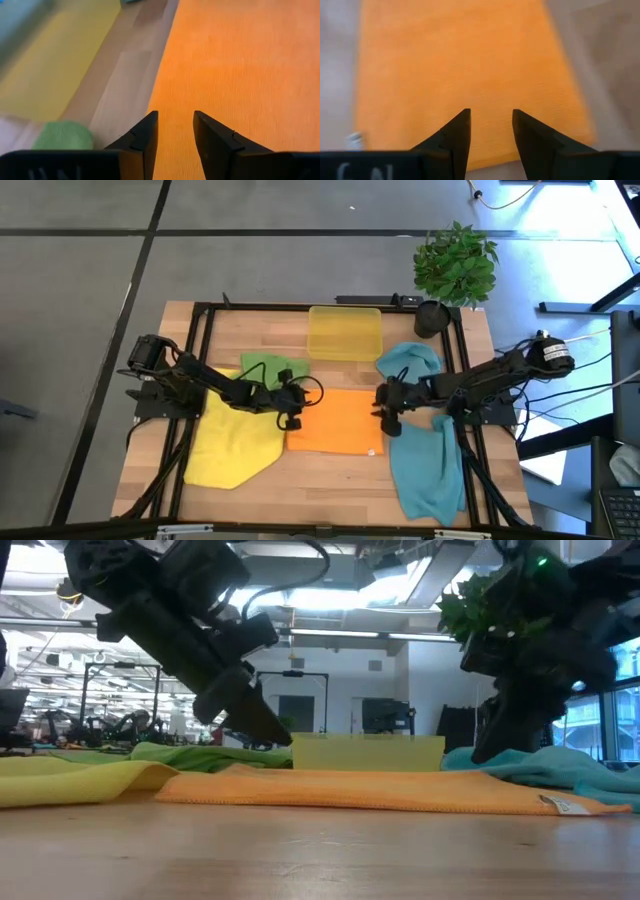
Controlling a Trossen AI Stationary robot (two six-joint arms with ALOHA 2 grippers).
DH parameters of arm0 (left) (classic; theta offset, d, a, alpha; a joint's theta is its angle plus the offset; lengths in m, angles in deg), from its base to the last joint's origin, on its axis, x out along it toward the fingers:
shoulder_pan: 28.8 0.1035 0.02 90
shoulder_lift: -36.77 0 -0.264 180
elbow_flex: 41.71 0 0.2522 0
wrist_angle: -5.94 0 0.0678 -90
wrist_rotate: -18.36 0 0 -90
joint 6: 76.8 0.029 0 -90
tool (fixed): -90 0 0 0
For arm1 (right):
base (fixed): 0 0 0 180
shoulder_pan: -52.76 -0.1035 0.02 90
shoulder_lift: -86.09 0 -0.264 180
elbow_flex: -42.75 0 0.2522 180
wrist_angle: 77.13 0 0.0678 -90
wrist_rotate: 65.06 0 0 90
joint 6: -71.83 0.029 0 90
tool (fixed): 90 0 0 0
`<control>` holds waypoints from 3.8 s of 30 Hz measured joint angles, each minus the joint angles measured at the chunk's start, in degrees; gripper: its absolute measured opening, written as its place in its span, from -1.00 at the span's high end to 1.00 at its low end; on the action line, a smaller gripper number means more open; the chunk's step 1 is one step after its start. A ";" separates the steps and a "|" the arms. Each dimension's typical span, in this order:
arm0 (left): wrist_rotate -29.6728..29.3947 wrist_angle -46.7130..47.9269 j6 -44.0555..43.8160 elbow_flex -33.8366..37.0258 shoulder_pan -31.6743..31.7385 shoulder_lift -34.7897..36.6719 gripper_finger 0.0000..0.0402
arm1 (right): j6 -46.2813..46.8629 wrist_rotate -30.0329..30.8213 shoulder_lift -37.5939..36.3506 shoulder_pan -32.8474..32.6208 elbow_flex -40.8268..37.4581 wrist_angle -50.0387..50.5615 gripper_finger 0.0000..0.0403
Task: Fold microfiber towels
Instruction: Fold the orange microfiber cloth
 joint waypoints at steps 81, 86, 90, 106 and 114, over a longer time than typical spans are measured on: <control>-5.87 12.81 -4.11 -1.38 -7.20 1.79 0.43 | -5.68 8.74 1.11 5.88 -0.73 7.49 0.27; -4.86 14.97 -6.35 -1.33 -5.88 -0.07 0.43 | -5.68 8.73 1.04 5.88 -0.65 7.41 0.27; -4.81 15.24 -7.50 -1.33 -5.29 -1.07 0.43 | -5.68 8.73 1.03 5.85 -0.65 7.40 0.27; 6.64 10.07 -14.90 -1.36 -11.31 -1.81 0.43 | -11.17 12.20 1.01 5.85 -0.58 3.83 0.27; 7.82 6.74 -12.35 -1.65 -14.83 -1.81 0.43 | -17.79 12.36 1.01 5.85 -0.44 -3.36 0.27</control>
